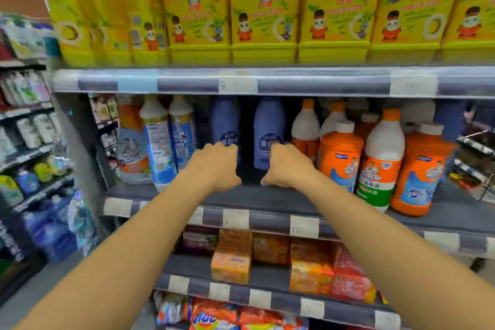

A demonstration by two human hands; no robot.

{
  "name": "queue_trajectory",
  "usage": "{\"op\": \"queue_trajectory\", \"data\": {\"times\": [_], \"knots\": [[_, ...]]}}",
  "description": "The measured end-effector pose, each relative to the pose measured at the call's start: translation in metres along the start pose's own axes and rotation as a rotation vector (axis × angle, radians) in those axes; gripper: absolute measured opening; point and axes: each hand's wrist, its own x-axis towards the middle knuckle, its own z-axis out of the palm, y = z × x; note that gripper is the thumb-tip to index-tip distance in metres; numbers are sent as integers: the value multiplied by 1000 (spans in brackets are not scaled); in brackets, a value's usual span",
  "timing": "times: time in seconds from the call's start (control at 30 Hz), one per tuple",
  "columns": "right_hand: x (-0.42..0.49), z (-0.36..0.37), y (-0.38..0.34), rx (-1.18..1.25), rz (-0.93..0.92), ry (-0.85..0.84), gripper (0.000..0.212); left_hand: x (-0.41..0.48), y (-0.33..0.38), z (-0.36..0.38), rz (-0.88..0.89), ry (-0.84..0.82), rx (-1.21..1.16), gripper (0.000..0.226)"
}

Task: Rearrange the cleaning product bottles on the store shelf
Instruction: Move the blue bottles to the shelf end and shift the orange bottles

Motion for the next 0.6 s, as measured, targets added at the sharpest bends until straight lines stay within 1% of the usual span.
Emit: {"op": "queue_trajectory", "data": {"times": [0.03,0.1,0.2,0.27,0.33,0.4,0.5,0.53,0.6], "knots": [[13,4,-2,3,36,-7,63,9,-3,4,-7,19,0,62],[38,16,-5,20,99,-14,82,25,-7,15,-42,51,-32,68],[69,39,-7,92,194,75,105,46,-12,37,-109,74,-132,82],[86,54,-9,213,259,129,117,61,-16,52,-155,73,-206,97],[101,65,-9,379,336,176,127,75,-20,64,-222,49,-351,111],[114,74,-7,549,413,243,126,90,-22,74,-310,21,-536,117],[131,85,-5,763,468,362,111,110,-26,86,-491,62,-786,120],[135,88,-4,830,467,402,105,116,-28,90,-534,93,-832,118],[143,94,-3,933,466,477,95,128,-30,98,-568,180,-902,105]]}}
